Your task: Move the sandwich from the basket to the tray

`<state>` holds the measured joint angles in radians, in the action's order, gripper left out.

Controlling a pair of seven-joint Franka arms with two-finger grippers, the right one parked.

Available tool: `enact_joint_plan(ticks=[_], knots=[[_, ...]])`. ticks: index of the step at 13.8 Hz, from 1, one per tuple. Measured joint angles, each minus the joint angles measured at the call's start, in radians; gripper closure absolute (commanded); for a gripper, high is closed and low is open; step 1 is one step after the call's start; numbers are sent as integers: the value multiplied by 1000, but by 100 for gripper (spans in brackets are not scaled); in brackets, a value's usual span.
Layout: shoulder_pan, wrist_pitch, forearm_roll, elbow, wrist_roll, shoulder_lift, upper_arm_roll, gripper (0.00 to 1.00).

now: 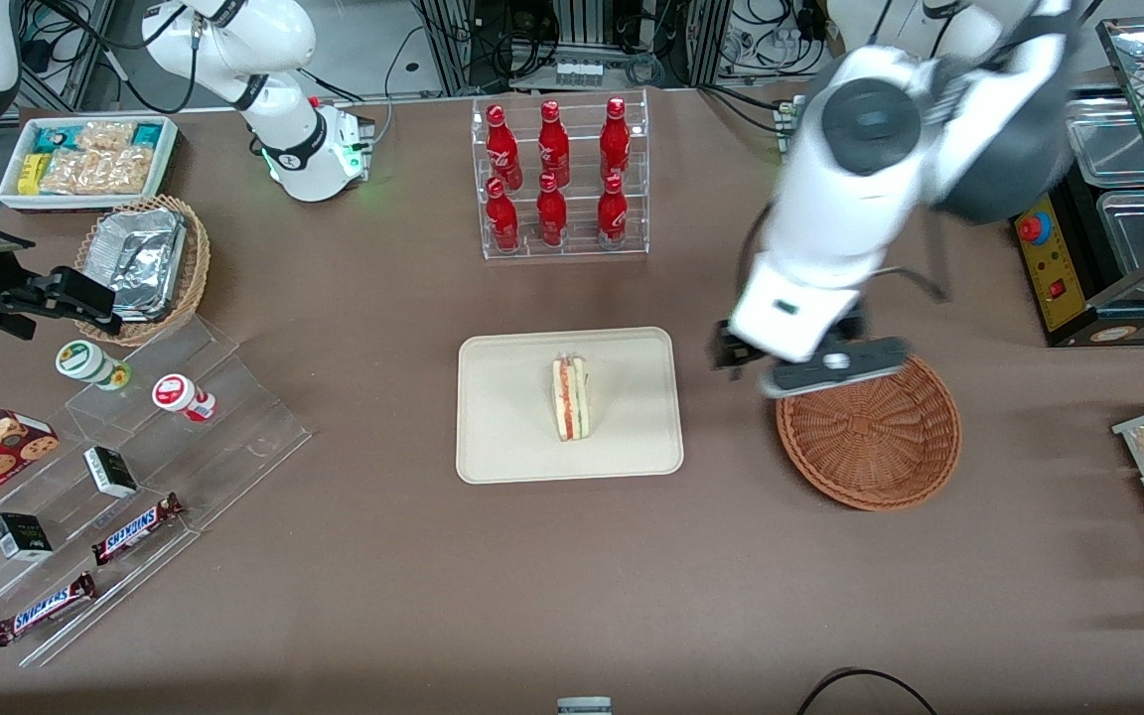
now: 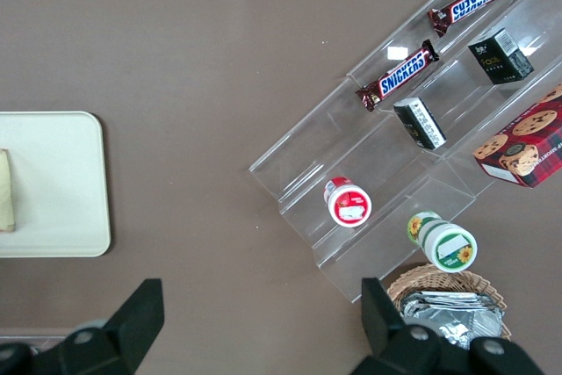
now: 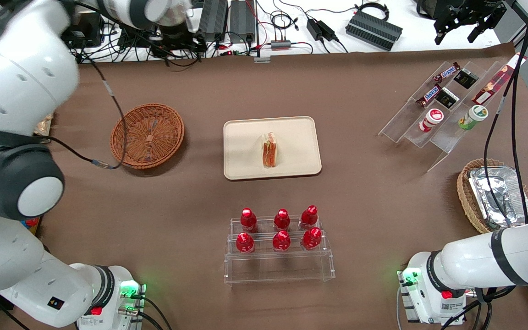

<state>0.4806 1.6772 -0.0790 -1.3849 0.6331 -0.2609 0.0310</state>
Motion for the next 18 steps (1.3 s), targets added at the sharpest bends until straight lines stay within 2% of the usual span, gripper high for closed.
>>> enact_joint_plan(ticks=[5,10,12,15,18], knots=[[-163,-106,16,-19,-279,78,1,0],[-304,-140,43,-126,-526,192,2,0],[-361,-141,80,-179,-589,237,3,0],[-425,-141,89,-237,-652,288,3,0],[-435,-138,90,-246,-661,297,-1,0]])
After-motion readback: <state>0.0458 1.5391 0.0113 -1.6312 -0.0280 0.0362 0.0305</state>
